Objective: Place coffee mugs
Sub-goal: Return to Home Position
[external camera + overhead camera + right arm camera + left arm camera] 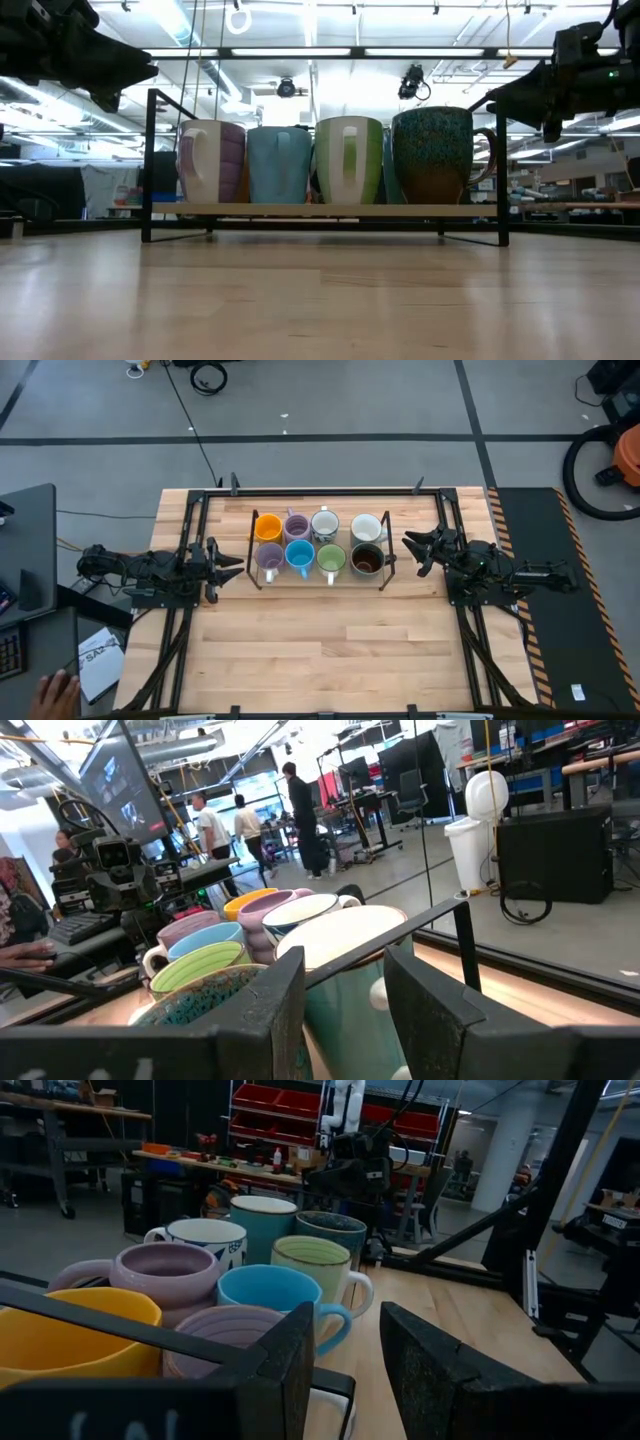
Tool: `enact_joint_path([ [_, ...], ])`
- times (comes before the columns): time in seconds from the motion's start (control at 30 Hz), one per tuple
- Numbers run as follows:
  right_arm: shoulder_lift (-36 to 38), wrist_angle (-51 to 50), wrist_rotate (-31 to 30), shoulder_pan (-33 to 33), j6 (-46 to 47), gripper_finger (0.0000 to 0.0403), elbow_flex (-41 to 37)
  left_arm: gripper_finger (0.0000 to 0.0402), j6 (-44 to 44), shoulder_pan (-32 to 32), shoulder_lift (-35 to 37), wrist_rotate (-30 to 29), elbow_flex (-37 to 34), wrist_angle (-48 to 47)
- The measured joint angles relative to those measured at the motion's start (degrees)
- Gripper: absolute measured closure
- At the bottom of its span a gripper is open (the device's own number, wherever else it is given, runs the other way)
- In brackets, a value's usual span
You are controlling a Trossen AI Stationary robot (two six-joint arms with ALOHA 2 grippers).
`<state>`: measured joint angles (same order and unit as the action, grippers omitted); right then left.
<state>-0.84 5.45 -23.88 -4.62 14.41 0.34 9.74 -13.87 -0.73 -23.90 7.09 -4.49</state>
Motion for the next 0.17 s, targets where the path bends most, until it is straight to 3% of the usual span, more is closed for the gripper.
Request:
enact_joint_path([
  [0.17, 0.0, 0.0, 0.0, 0.0, 0.01, 0.0259, 0.0, 0.0279, 0.02, 0.0, 0.0, 0.0, 0.0, 0.0],
])
